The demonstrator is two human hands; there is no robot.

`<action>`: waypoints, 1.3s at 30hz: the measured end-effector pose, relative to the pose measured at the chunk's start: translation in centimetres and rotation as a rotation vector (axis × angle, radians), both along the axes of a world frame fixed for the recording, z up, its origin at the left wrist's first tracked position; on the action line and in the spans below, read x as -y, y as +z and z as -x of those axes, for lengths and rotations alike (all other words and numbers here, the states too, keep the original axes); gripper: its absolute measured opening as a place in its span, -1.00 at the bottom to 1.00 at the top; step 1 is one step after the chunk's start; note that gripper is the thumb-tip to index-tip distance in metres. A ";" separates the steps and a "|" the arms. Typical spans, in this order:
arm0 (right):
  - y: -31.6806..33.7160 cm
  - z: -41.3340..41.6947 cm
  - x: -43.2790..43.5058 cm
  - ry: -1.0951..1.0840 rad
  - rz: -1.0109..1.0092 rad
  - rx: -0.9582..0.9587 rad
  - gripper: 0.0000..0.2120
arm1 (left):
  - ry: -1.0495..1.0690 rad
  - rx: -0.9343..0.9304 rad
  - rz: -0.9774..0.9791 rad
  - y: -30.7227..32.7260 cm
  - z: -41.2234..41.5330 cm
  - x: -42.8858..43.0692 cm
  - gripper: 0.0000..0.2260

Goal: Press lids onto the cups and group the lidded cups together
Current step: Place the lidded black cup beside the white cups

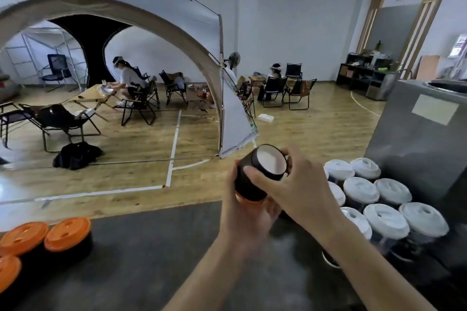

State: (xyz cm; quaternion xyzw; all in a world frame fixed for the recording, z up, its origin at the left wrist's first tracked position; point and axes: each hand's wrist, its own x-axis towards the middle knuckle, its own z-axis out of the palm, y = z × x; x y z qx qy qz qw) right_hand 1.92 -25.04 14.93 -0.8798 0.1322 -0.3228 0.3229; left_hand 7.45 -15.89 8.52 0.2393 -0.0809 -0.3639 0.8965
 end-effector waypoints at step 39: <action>-26.9 8.2 5.1 -0.151 -0.369 -0.182 -0.54 | 0.298 0.975 -1.044 -19.7 -2.3 10.6 -0.15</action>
